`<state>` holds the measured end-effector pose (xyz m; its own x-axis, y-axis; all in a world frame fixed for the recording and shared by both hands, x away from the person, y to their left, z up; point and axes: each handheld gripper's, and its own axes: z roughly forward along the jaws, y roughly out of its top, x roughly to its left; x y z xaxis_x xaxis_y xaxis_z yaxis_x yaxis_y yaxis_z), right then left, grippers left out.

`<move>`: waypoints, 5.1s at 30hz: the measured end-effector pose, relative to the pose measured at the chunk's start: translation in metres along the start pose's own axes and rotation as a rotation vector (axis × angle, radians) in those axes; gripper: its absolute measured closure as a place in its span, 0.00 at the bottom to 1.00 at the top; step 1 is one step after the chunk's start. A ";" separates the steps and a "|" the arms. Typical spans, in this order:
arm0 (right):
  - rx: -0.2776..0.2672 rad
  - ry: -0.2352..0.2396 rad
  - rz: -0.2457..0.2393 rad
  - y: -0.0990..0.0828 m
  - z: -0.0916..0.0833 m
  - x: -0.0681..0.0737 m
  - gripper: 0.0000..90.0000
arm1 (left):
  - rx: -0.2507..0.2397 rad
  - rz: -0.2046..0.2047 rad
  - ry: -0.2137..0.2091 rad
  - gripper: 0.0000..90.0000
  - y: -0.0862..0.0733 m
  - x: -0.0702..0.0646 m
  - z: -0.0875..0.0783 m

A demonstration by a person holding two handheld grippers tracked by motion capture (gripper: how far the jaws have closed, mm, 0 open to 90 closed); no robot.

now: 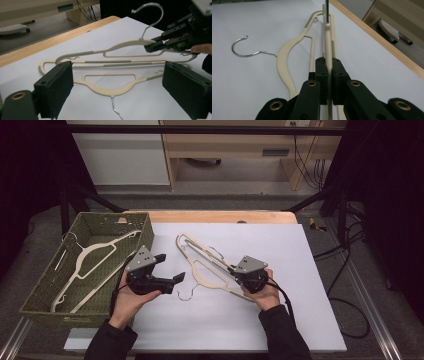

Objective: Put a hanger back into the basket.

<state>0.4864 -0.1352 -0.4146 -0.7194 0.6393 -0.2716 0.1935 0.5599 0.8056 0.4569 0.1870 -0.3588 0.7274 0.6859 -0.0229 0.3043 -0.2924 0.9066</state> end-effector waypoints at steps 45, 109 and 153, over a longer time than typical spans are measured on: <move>-0.071 0.504 -0.009 0.030 -0.022 0.032 0.95 | 0.223 0.197 -0.158 0.73 -0.014 -0.029 0.032; -0.219 -0.029 0.388 -0.046 -0.095 -0.037 0.08 | 0.034 0.039 0.000 0.96 0.061 0.035 -0.083; -0.205 -0.026 0.386 -0.050 -0.094 -0.039 0.06 | 0.085 -0.049 0.224 0.96 -0.001 0.180 -0.156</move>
<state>0.4417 -0.2375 -0.3943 -0.6027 0.7957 0.0591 0.3069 0.1628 0.9377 0.4912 0.4144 -0.2982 0.5588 0.8285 0.0369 0.3934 -0.3040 0.8676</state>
